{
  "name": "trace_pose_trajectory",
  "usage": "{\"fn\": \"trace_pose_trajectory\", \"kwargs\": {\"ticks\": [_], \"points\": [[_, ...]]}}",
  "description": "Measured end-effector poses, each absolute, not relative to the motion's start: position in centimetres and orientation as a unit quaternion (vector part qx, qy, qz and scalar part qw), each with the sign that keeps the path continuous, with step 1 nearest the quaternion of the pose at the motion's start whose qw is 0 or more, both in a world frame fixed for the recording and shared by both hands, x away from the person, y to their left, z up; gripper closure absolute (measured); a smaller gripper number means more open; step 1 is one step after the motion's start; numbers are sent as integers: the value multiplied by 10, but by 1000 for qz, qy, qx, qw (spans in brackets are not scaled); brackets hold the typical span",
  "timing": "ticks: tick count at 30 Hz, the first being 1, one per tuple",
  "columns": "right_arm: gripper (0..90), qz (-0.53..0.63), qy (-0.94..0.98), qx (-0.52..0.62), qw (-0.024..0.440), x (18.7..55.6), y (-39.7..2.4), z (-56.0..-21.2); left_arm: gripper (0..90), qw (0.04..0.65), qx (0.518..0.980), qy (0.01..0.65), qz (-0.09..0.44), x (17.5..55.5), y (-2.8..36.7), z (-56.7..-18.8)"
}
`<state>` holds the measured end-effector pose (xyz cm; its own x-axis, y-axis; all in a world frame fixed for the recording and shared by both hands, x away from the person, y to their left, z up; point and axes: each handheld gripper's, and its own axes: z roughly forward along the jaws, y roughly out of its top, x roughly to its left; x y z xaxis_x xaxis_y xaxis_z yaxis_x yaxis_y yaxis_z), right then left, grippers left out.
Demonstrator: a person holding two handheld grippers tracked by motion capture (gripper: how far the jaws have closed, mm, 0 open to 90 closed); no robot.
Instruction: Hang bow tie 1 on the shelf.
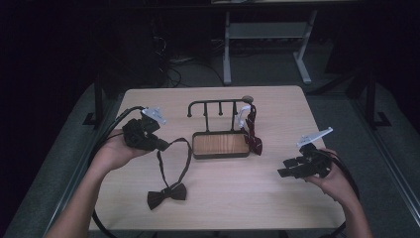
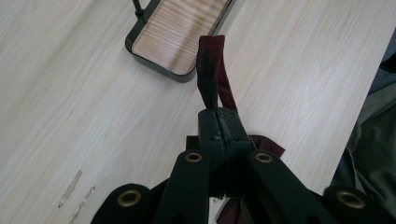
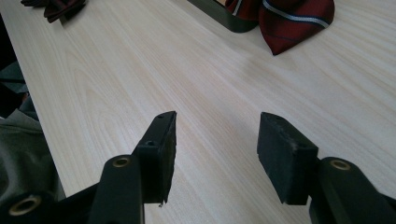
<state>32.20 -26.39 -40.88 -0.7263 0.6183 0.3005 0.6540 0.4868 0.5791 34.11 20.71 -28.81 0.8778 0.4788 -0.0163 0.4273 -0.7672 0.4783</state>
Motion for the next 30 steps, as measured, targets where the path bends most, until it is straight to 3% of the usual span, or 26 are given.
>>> {"fn": "trace_pose_trajectory", "kwargs": {"ticks": [30], "points": [[463,-348,-864,-363,24,322,-263,-406,899,225,943,235,63,352,194,-267]]}}
